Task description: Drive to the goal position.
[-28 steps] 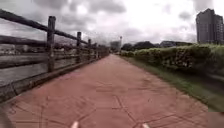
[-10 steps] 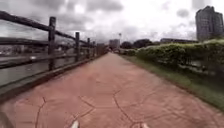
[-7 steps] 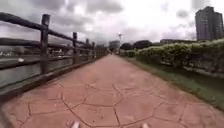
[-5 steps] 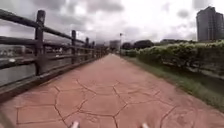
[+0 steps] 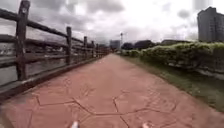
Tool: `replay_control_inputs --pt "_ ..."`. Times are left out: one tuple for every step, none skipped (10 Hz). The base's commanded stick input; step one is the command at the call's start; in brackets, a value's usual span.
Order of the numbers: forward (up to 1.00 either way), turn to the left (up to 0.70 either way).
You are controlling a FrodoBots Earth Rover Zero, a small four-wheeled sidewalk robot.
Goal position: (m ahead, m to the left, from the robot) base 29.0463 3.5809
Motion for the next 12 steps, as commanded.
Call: replay_control_inputs --pt "1.0 0.0" --pt "1.0 0.0" --pt "1.0 0.0" --pt "1.0 0.0" --pt "1.0 0.0" --pt "1.0 0.0" --pt "1.0 0.0" --pt "1.0 0.0" --pt "1.0 0.0" --pt "1.0 0.0" --pt "1.0 0.0" --pt "1.0 0.0"
